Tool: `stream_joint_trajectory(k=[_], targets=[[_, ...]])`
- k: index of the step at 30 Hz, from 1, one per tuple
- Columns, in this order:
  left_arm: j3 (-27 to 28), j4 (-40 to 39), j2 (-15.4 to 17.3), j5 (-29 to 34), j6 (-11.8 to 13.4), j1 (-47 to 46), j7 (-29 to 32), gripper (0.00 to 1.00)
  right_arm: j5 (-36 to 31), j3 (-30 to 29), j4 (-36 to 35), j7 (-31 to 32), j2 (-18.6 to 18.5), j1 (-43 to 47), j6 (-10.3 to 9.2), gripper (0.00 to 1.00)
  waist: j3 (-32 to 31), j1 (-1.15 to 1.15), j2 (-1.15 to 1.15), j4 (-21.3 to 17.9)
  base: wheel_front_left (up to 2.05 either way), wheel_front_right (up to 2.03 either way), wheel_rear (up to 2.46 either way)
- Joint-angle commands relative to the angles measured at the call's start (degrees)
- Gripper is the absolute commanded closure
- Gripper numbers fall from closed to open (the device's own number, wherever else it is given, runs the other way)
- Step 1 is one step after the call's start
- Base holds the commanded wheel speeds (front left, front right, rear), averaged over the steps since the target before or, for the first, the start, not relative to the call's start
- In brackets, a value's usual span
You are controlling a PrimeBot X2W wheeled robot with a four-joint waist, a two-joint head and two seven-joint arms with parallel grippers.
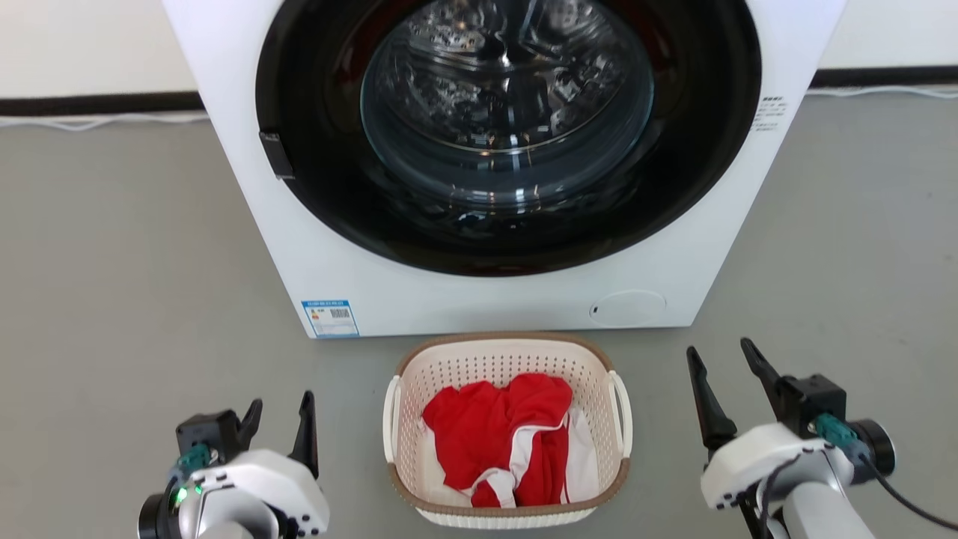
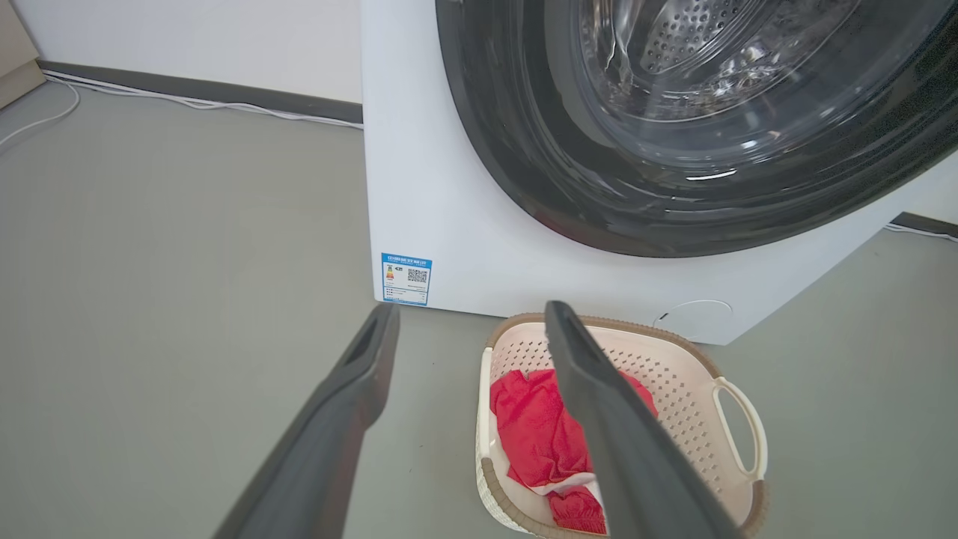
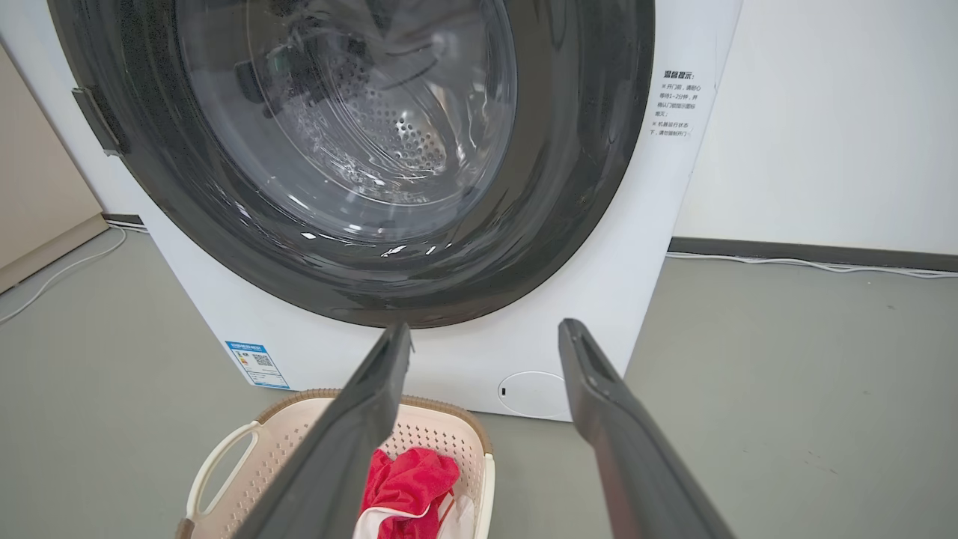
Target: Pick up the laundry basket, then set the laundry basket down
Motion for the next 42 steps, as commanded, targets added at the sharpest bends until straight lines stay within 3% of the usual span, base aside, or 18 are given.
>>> stream_joint_trajectory(k=[1, 20, 38, 39, 42], targets=[[2.6, -2.1, 0.7, 1.0, -0.5, 0.5, -0.3, 0.0, 0.6, 1.3, -2.5, -0.8, 0.2, 0.8, 0.35, 0.0, -1.3, 0.0, 0.0, -0.3, 0.0, 0.0, 0.0], [11.7, -7.9, -2.3, 5.4, -1.2, 9.3, -0.3, 0.0, 0.3, 0.0, -8.4, -0.8, 0.2, 8.7, 0.35, 0.0, -5.6, 0.0, 0.0, -1.5, 0.0, 0.0, 0.0], [15.5, -9.7, -4.0, 7.0, -2.0, 10.8, -0.3, 0.0, 0.2, 0.6, -9.9, -0.8, 0.2, 10.1, 0.35, 0.0, -7.0, 0.0, 0.0, -0.6, 0.0, 0.0, 0.0], [13.9, -8.3, -4.7, 6.6, -1.8, 11.9, 0.0, 1.0, 0.4, -0.9, -8.2, 0.0, 0.3, 11.0, 0.0, 1.0, -7.0, 0.0, 0.0, -0.6, 0.0, 0.0, 0.0], [14.0, -6.8, -5.0, 6.5, -1.8, 12.4, 0.1, 1.0, 0.5, -0.9, -6.6, 0.1, 0.4, 11.6, -0.05, 1.0, -7.0, 0.0, 0.0, -0.6, 0.0, 0.0, 0.0]])
